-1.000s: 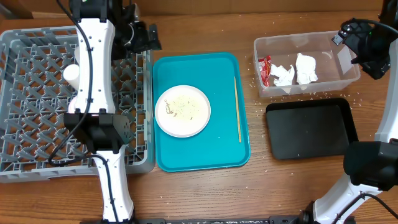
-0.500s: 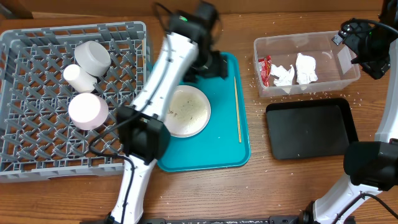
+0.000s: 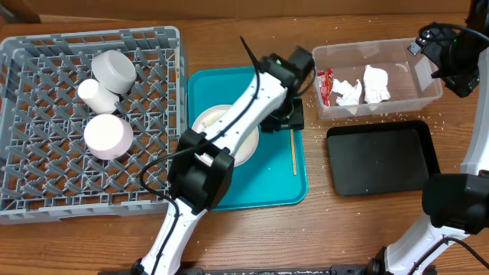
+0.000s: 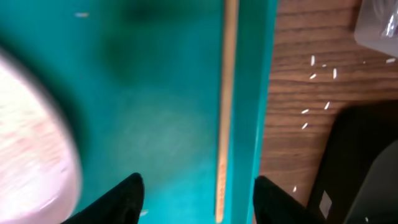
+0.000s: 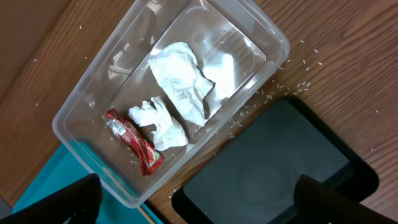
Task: Sort waste into correct bins and load items into the dishwasher
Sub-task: 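Return the left gripper to the tray and grasp the second chopstick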
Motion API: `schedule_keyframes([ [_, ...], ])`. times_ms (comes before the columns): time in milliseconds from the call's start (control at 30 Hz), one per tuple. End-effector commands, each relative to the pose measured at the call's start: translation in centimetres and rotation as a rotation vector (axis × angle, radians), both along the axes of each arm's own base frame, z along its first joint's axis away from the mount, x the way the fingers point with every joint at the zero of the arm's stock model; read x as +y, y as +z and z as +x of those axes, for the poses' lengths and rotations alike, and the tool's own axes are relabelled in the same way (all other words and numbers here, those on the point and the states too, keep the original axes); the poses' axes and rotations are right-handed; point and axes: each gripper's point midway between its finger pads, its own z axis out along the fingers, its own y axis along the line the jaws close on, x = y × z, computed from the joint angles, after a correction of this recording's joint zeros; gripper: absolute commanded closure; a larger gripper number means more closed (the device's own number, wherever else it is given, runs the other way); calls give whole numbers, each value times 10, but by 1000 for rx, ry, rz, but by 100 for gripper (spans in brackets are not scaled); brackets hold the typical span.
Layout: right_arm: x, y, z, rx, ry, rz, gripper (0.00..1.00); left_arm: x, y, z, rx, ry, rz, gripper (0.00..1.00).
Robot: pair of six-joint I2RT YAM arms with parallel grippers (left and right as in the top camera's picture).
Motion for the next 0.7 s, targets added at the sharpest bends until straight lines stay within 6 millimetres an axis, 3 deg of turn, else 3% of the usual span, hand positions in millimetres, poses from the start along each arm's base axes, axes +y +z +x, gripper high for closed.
schedule_keyframes([
  [0,-1,5,1,-14,-6,-8,0,-10,-2,-11,-15,7,6,42],
  [133,-1,5,1,-13,-6,-8,0,-16,-15,-22,-4,-7,18,45],
  [233,-1,5,1,-14,-6,-8,0,-9,-22,-24,-2,22,57,49],
  [467,-1,5,1,-13,-6,-8,0,4,-26,-17,-44,29,119,52],
  [667,-1,5,1,-14,-6,-8,0,-3,-29,-13,-68,27,98,57],
])
